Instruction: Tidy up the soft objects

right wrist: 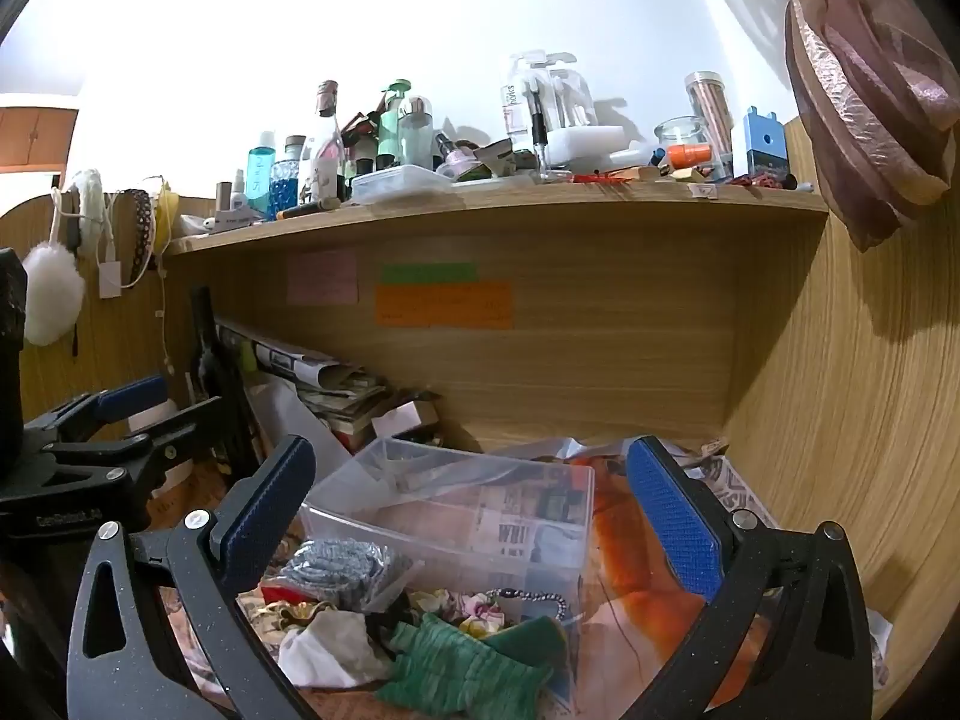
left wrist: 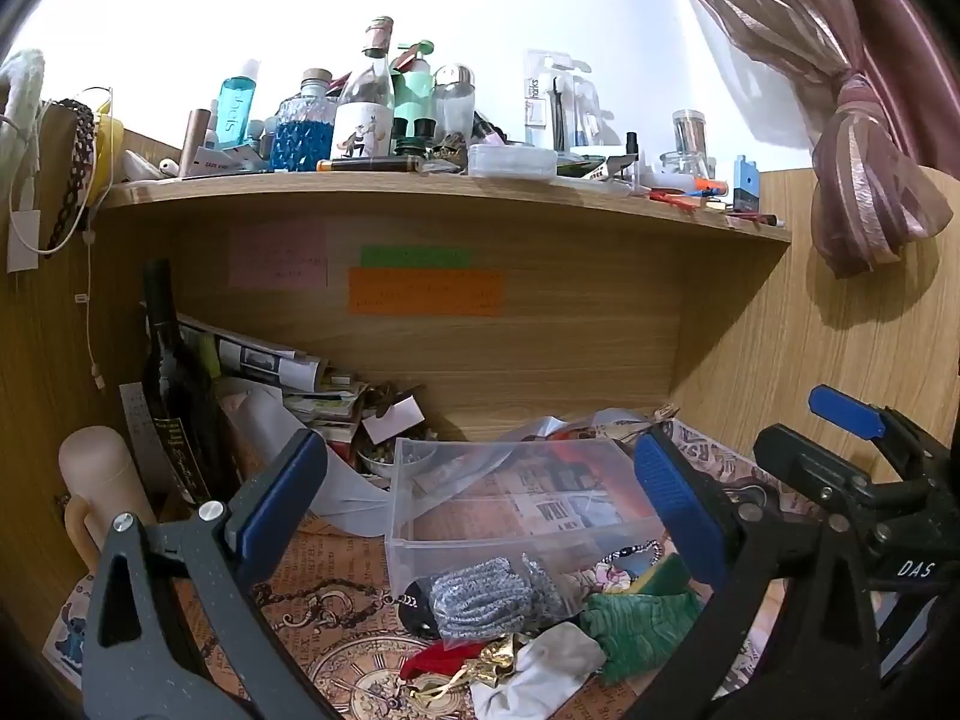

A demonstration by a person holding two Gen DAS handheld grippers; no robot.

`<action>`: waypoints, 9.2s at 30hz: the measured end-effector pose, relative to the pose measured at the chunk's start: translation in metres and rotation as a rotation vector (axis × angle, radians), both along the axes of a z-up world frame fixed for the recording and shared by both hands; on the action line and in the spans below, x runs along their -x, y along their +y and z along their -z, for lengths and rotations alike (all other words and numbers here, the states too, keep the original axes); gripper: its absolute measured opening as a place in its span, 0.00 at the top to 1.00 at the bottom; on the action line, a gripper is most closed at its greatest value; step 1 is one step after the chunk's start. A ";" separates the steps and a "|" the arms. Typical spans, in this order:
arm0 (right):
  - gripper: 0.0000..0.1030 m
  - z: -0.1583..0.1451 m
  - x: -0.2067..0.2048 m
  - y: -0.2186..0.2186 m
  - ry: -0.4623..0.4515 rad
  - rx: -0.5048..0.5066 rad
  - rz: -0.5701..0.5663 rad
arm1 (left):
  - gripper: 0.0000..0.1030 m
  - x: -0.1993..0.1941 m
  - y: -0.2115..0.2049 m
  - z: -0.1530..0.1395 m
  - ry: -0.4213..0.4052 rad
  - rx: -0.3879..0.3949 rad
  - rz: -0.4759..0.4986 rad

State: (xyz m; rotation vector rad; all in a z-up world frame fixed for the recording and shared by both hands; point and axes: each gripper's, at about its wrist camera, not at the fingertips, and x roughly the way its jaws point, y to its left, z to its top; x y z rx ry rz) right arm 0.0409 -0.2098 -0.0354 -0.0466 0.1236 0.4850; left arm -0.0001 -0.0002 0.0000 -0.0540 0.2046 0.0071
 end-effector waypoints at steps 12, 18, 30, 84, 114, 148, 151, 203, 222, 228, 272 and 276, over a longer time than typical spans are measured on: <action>0.00 0.000 0.000 -0.001 -0.001 -0.006 0.000 | 0.00 0.001 0.001 0.000 0.003 0.003 0.001; 0.00 0.000 0.000 -0.001 0.000 -0.009 -0.002 | 0.00 0.001 0.001 0.000 0.002 -0.001 0.000; 0.00 0.001 0.000 -0.001 -0.001 -0.011 -0.001 | 0.00 0.000 -0.004 0.002 -0.002 0.006 -0.004; 0.29 0.136 -0.060 -0.001 0.524 0.124 -0.071 | 0.31 -0.092 0.010 0.132 0.538 0.107 0.095; 0.84 0.061 -0.054 -0.027 0.270 -0.013 0.000 | 0.71 -0.071 0.005 0.060 0.314 0.080 0.123; 0.81 0.083 -0.194 0.058 0.476 0.279 -0.059 | 0.71 -0.223 0.026 0.111 0.673 -0.001 0.083; 0.81 0.085 -0.197 0.057 0.482 0.286 -0.048 | 0.70 -0.223 0.024 0.113 0.672 -0.015 0.077; 0.45 0.131 -0.045 0.074 0.500 0.163 -0.341 | 0.11 -0.039 0.046 0.142 0.609 0.019 0.021; 0.87 0.113 -0.042 0.042 0.429 0.113 -0.272 | 0.87 -0.079 0.018 0.145 0.620 0.048 0.122; 0.87 0.098 -0.047 0.027 0.393 0.076 -0.220 | 0.90 -0.064 0.027 0.127 0.568 0.065 0.113; 0.86 0.051 -0.122 0.011 0.305 -0.006 -0.104 | 0.11 -0.121 0.042 0.090 0.546 0.076 0.078; 0.86 0.053 -0.123 0.013 0.314 0.006 -0.099 | 0.12 -0.132 0.047 0.108 0.594 0.143 0.089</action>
